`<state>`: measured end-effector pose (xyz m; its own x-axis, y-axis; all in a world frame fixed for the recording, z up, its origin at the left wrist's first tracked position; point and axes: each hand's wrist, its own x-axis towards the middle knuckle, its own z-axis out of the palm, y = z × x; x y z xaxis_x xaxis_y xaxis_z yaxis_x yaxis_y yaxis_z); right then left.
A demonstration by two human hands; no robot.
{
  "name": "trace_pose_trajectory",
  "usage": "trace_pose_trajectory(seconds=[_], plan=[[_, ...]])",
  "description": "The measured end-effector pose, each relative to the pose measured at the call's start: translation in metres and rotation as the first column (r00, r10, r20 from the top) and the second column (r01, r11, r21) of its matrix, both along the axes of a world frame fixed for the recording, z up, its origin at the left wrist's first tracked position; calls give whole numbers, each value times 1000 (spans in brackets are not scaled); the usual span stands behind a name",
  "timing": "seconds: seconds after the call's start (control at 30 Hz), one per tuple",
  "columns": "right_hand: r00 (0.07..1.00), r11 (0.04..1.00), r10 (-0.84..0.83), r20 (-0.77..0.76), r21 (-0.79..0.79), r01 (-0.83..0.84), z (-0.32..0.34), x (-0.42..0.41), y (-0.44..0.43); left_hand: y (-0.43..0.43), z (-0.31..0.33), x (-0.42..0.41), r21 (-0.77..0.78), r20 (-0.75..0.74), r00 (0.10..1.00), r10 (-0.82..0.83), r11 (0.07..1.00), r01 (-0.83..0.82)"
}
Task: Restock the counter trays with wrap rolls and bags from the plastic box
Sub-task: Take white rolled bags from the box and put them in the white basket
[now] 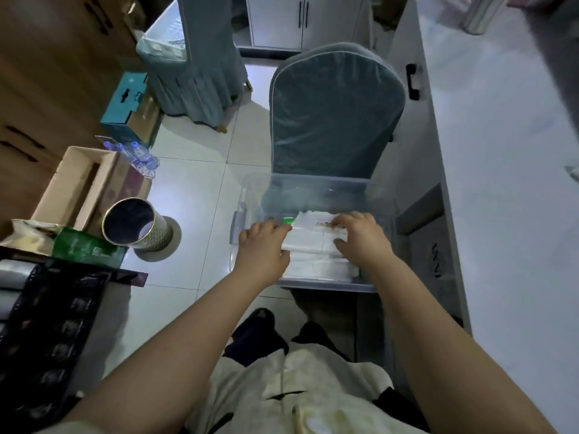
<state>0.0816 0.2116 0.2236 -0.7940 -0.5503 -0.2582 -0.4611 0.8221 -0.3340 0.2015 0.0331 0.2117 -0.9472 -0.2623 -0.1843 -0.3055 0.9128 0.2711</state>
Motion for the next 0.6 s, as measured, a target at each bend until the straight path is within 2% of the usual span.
trace_pose_trajectory(seconds=[0.13, 0.23, 0.37, 0.6], plan=[[990, 998, -22, 139, 67, 13, -39, -10, -11, -29, -36, -37, 12, 73, 993, -95, 995, 94], [974, 994, -108, 199, 41, 102, -56, -9, -27, -42, -64, -62, 59, 116, 973, -199, 979, 194], [950, 980, -194, 244, 16, 196, -74, -11, -48, -53, -97, -93, 108, 173, 933, -315, 948, 300], [900, 945, -327, 289, 130, 301, -122, -30, -30, -55, -149, -141, 158, 285, 878, -386, 922, 354]])
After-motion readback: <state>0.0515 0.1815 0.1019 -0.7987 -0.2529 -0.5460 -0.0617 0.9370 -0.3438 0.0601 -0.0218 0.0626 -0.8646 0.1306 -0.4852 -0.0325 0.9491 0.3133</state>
